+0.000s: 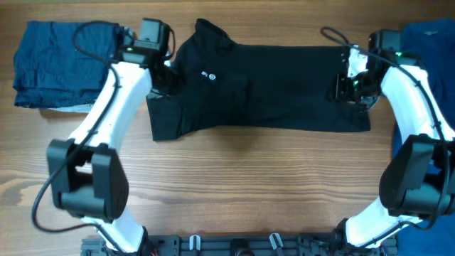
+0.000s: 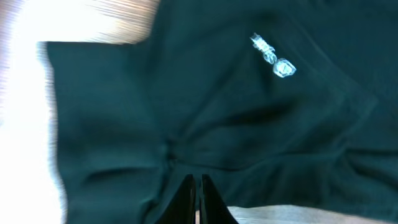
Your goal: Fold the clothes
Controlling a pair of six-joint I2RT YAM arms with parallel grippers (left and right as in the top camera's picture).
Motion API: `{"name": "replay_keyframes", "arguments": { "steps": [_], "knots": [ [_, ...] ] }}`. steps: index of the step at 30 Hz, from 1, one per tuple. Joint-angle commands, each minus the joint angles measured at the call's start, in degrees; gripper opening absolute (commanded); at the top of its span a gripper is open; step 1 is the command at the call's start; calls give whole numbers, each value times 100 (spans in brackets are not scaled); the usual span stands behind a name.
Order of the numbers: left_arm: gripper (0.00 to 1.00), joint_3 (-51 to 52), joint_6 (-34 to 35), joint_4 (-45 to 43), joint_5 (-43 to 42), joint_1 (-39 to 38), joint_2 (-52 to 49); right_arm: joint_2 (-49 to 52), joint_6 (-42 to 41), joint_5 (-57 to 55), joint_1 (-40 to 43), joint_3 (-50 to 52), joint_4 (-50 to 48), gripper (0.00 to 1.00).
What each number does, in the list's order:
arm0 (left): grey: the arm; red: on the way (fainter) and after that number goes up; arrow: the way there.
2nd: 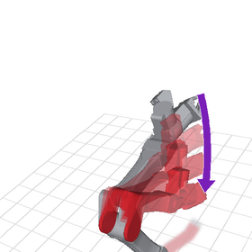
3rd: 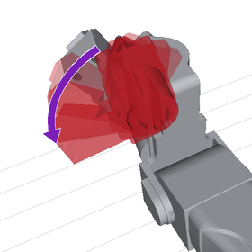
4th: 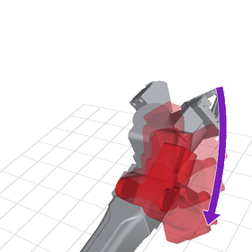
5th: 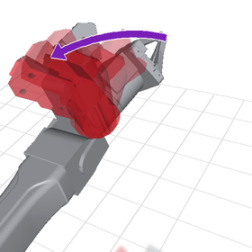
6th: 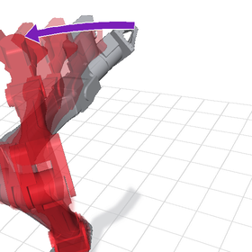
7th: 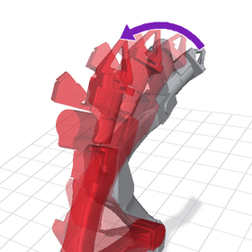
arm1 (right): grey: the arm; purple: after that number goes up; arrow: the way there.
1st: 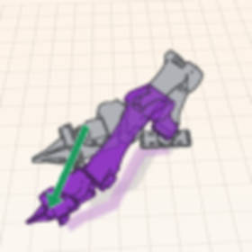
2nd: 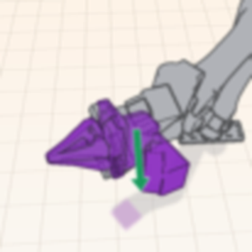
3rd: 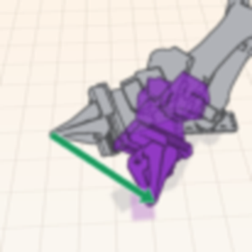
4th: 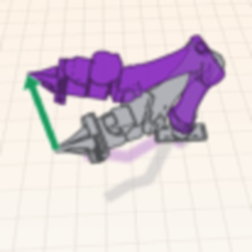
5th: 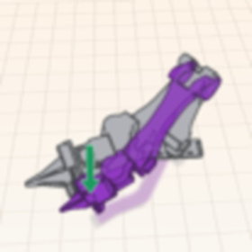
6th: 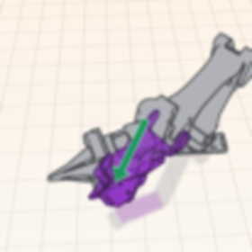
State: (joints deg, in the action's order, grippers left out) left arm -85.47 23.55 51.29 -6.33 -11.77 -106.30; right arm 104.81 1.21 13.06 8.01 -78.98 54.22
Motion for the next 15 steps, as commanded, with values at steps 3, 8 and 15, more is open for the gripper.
{"name": "replay_keyframes", "arguments": {
  "steps": [3, 8, 15],
  "knots": [
    [38, 85, -691, -872, -654, -319, -708, 76, -162, -750, 155, 662, -695, 51],
    [39, 87, -949, -1091, -890, -319, -1182, 83, -122, -885, 184, 970, -1231, 54],
    [41, 87, -1598, -1486, -387, -317, -1375, 83, -120, -1058, 184, 1274, -1659, 55]
  ]
}}
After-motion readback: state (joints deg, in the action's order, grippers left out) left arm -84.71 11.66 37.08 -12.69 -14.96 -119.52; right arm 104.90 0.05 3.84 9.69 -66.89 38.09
